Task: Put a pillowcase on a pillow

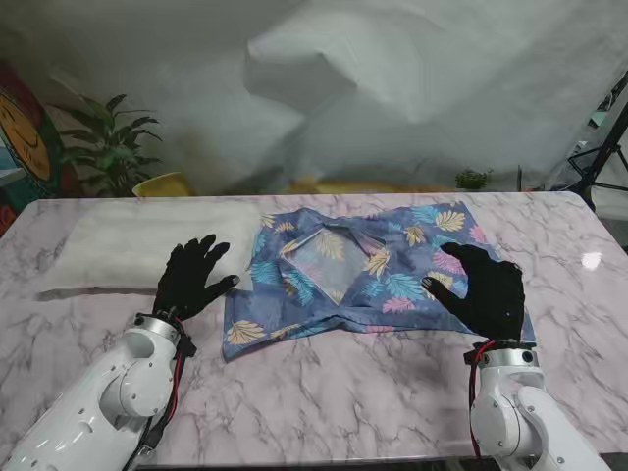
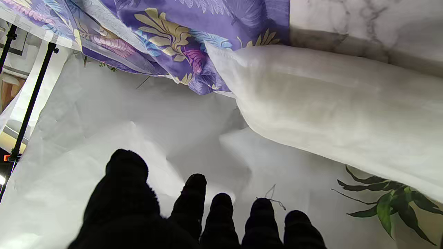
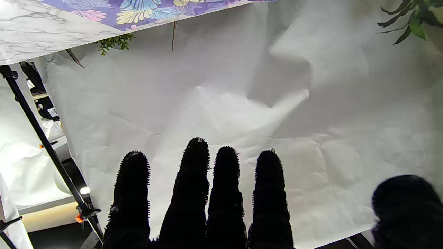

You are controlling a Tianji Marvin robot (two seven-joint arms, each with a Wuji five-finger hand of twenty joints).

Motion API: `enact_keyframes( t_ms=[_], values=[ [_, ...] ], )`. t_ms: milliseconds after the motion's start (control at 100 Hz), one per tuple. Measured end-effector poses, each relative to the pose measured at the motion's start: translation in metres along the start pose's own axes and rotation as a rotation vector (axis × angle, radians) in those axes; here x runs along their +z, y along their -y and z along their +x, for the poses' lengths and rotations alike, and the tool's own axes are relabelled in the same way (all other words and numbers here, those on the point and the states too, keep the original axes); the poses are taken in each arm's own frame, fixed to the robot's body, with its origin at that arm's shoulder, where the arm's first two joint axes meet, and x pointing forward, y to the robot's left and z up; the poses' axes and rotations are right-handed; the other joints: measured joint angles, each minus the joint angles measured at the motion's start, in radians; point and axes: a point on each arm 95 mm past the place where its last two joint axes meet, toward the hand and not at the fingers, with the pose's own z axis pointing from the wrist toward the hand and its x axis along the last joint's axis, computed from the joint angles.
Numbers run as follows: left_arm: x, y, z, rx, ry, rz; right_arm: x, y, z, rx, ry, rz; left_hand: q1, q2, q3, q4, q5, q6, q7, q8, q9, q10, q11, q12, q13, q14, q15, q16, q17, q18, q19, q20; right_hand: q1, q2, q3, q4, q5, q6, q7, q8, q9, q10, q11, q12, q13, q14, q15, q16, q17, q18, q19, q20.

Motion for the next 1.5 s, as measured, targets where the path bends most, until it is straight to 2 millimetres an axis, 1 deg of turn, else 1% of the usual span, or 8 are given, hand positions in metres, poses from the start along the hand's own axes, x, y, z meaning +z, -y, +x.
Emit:
enact_keyframes(
  t_ms=[770,900,980,1060,1100,1150,1410,1500],
  values=[
    [-0.002,0.003,-0.002,0.023,0.01,0.031,0.002,0.002,0.003,-0.018,-0.02,0.014,0.0,0.0,0.0,0.0,0.002,0.0,0.0,0.0,0.0,0.0,0.0,0.0,0.0,0.0,0.009,0.0,0.0,0.001,0.0,0.024,0.001,-0.004,-0.004,0.0,0.0,0.0,0.0,0.0,0.0,0.002,0.0,0.0,0.001,0.0,0.0,0.0,0.011,0.0,0.007,0.0],
    [-0.001,0.004,-0.004,0.015,0.005,0.078,0.004,0.006,0.007,-0.034,-0.025,0.017,0.0,0.0,0.0,0.0,0.003,0.0,0.0,0.0,0.0,0.001,0.024,0.0,0.002,0.0,0.022,0.0,-0.001,0.003,0.013,0.06,0.053,-0.066,0.011,0.0,-0.009,0.0,-0.011,0.0,-0.039,0.076,-0.002,0.0,0.001,0.023,0.0,0.0,0.012,0.016,0.008,0.0],
    [0.002,0.003,-0.006,0.009,0.003,0.1,0.007,0.008,0.01,-0.075,-0.045,0.031,0.0,0.0,0.0,0.0,0.008,0.0,0.0,0.0,0.012,0.002,0.042,0.0,0.002,0.0,0.027,0.0,-0.002,0.003,0.023,0.073,0.053,-0.124,0.077,0.0,-0.009,0.0,-0.011,0.0,-0.054,0.078,-0.002,0.0,0.0,0.024,0.0,0.0,0.012,0.019,0.008,-0.001],
    [0.006,0.001,-0.01,-0.009,0.005,0.114,0.014,0.011,0.01,-0.115,-0.069,0.099,0.0,0.0,0.0,0.0,0.014,0.0,0.003,0.0,0.023,0.002,0.052,0.0,0.003,0.0,0.031,0.0,-0.002,0.004,0.023,0.081,0.053,-0.172,0.177,0.0,-0.01,-0.011,-0.011,-0.009,-0.091,0.086,-0.002,0.0,-0.043,0.035,0.0,-0.001,0.01,0.028,0.008,-0.021],
    [0.009,-0.001,-0.014,-0.03,0.004,0.129,0.019,0.012,0.01,-0.108,-0.087,0.139,0.0,0.0,0.0,0.0,0.014,0.0,0.003,0.0,0.023,0.002,0.052,0.0,0.004,0.0,0.032,0.0,-0.002,0.004,0.023,0.085,0.05,-0.196,0.236,0.0,-0.011,-0.011,-0.011,-0.011,-0.108,0.104,-0.002,0.0,-0.053,0.049,0.0,-0.009,0.0,0.041,0.008,-0.029],
    [0.013,-0.003,-0.018,-0.059,0.008,0.145,0.027,0.013,0.011,-0.091,-0.124,0.165,0.001,0.0,0.0,0.0,0.014,0.0,0.004,0.0,0.024,0.002,0.065,0.005,0.015,0.0,0.034,0.0,-0.002,0.006,0.033,0.088,0.035,-0.195,0.285,-0.001,-0.034,-0.012,-0.025,-0.013,-0.13,0.097,-0.002,0.0,-0.08,0.049,0.0,-0.016,-0.011,0.041,0.008,-0.038],
    [0.029,-0.011,-0.028,-0.148,0.004,0.152,0.079,0.029,0.013,-0.107,-0.245,0.229,0.028,0.0,0.003,0.0,0.026,0.0,0.012,0.0,0.036,0.002,0.081,0.01,0.033,0.0,0.053,0.0,-0.002,0.012,0.034,0.1,0.034,-0.231,0.363,-0.013,-0.094,-0.025,-0.011,-0.014,-0.229,0.101,0.036,0.0,-0.162,0.064,0.0,-0.037,-0.066,0.041,-0.001,-0.084],
    [0.034,-0.013,-0.028,-0.194,-0.008,0.153,0.093,0.033,0.019,-0.099,-0.279,0.257,0.028,0.0,0.003,0.0,0.036,0.0,0.023,0.0,0.036,0.002,0.081,0.01,0.041,0.0,0.053,0.0,-0.002,0.012,0.034,0.109,0.044,-0.27,0.406,-0.017,-0.122,-0.038,-0.009,-0.015,-0.243,0.112,0.047,0.0,-0.175,0.073,0.001,-0.045,-0.079,0.042,-0.001,-0.098]
  ],
)
